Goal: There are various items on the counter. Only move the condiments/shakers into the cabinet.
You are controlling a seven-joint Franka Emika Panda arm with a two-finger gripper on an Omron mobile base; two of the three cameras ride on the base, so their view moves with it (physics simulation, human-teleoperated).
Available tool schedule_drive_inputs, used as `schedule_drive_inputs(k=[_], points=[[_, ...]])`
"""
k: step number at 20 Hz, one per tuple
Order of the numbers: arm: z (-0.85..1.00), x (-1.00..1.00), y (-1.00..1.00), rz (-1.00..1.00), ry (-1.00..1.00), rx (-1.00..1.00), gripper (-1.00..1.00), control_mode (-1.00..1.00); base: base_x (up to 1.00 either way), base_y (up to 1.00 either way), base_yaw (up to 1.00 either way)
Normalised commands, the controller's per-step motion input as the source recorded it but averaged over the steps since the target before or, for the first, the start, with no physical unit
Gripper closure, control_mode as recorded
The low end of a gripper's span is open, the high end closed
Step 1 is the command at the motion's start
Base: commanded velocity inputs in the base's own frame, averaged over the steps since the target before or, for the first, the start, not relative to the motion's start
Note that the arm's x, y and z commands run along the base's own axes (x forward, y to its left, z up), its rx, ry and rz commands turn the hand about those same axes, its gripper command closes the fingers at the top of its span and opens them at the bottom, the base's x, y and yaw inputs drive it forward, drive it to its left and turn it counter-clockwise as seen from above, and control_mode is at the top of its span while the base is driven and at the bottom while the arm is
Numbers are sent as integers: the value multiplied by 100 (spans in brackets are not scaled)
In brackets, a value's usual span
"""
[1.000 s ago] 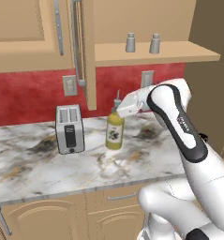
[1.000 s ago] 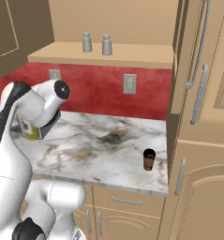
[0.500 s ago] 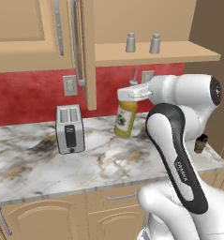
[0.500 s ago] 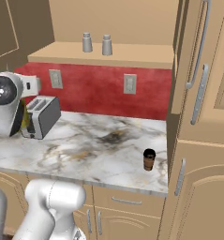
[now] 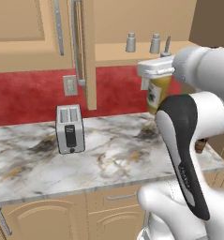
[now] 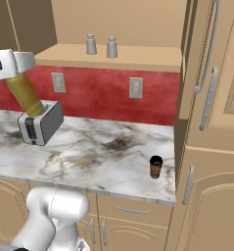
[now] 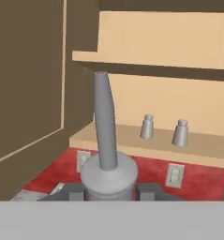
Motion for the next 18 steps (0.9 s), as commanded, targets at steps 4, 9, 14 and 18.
schedule_drive_inputs(k=[4,9,14,18], points=[[86,3,0,-20,-22,-1,100,-100,0,0,0],[23,0,-9,-12,-34,22,100,-100,0,0,0],[0,0,-4,0,-8,11,100,-100,0,0,0],[16,9,-11,0,6,10,100,-100,0,0,0]])
